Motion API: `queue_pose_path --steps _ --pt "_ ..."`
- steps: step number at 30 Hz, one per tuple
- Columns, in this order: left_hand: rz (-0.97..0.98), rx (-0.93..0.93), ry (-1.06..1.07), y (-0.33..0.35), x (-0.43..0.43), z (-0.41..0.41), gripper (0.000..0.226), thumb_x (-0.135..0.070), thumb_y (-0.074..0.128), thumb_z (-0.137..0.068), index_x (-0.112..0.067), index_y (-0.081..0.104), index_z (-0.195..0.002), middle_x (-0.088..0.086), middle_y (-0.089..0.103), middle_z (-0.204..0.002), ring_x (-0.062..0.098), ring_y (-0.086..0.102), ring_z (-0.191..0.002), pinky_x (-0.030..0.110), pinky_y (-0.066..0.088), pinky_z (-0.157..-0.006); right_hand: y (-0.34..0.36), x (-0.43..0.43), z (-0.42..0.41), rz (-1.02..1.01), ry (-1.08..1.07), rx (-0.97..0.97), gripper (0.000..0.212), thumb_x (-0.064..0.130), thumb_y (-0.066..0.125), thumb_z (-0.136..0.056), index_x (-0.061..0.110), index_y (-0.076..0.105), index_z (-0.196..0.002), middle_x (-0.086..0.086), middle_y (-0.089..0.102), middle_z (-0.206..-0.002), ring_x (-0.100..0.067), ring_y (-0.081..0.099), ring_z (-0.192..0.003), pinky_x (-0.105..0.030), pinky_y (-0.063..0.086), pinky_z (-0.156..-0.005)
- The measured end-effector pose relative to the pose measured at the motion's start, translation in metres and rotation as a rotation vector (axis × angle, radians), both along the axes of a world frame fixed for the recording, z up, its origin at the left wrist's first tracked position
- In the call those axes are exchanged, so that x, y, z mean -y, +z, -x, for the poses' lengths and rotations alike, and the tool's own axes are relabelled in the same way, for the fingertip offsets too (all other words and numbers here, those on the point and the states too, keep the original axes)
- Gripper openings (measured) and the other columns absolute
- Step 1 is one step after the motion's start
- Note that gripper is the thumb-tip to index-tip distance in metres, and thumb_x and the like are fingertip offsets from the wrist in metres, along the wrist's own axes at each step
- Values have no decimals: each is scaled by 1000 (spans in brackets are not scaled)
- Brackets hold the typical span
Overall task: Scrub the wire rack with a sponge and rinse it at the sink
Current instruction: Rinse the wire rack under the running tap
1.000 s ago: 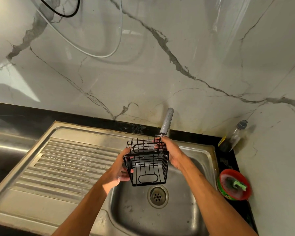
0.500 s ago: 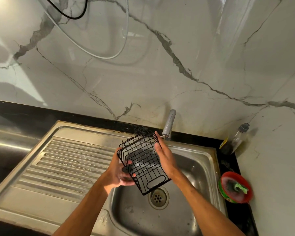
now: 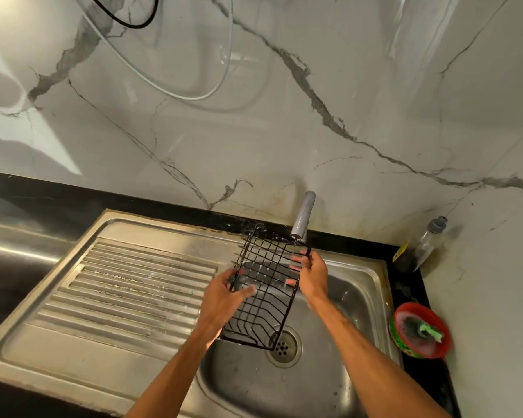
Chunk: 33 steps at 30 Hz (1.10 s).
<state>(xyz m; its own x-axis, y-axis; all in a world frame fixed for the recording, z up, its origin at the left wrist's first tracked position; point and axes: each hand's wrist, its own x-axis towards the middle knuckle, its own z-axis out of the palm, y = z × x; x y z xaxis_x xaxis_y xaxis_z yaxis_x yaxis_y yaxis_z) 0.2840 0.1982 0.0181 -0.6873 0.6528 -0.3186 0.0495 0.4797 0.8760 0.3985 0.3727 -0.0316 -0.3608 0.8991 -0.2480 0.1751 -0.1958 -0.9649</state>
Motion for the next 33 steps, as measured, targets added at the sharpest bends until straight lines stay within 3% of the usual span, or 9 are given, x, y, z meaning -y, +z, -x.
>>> queue_pose_path --steps 2,3,7,12,15,19,22,25,33 --pt "-13 -149 54 3 -2 4 37 -28 72 -93 -24 67 -129 -3 65 -81 9 57 -65 29 55 -61 -1 -2 0 95 -9 -41 23 8 43 -105 15 56 -123 -7 67 -121 -24 68 -104 -47 62 -75" --pt "-18 -225 68 7 -3 7 35 -27 69 -95 -22 68 -130 1 66 -81 12 58 -65 31 55 -61 -1 -3 0 138 -1 -59 21 7 45 -104 16 57 -118 -8 68 -121 -25 69 -104 -49 62 -77" --pt "20 -518 0 37 -12 21 34 -31 64 -98 -21 67 -130 0 63 -94 3 52 -76 22 50 -81 0 -5 0 263 42 -106 17 1 50 -101 11 56 -113 -13 70 -116 -28 74 -95 -48 61 -82" --pt "90 -660 -112 60 -22 36 39 -35 64 -96 -23 65 -133 9 66 -119 22 65 -104 44 52 -103 0 -2 7 419 20 -171 18 -1 51 -100 2 57 -116 -22 72 -109 -34 74 -94 -50 61 -81" --pt "74 -716 -131 65 -22 35 39 -36 64 -96 -25 65 -134 14 65 -127 29 64 -114 49 51 -104 5 -7 15 450 -18 -183 18 8 50 -102 0 59 -115 -23 73 -103 -36 74 -88 -48 61 -76" --pt "49 -773 -95 76 -24 27 38 -33 61 -99 -24 63 -136 -3 55 -106 10 57 -83 29 54 -93 9 -1 25 407 -14 -133 17 3 55 -99 0 58 -115 -22 73 -100 -34 76 -82 -46 62 -71" --pt "32 -787 -78 79 -23 26 38 -34 60 -100 -24 62 -137 -5 52 -105 5 50 -77 22 51 -85 14 -2 23 468 79 -132 20 -4 57 -94 -4 58 -114 -24 73 -102 -36 75 -86 -45 62 -70" --pt "-3 -797 -61 79 -20 26 38 -32 59 -101 -22 62 -137 -7 49 -102 0 46 -71 16 41 -78 20 -17 23 459 -38 -182 13 3 60 -96 -2 62 -108 -25 73 -100 -36 75 -87 -47 62 -75" --pt "-44 -840 -45 89 -28 28 35 -31 59 -101 -21 65 -134 -1 56 -108 8 52 -79 20 48 -81 23 -15 22 454 4 -189 16 -5 67 -86 -3 65 -102 -25 73 -99 -36 75 -88 -47 60 -81"
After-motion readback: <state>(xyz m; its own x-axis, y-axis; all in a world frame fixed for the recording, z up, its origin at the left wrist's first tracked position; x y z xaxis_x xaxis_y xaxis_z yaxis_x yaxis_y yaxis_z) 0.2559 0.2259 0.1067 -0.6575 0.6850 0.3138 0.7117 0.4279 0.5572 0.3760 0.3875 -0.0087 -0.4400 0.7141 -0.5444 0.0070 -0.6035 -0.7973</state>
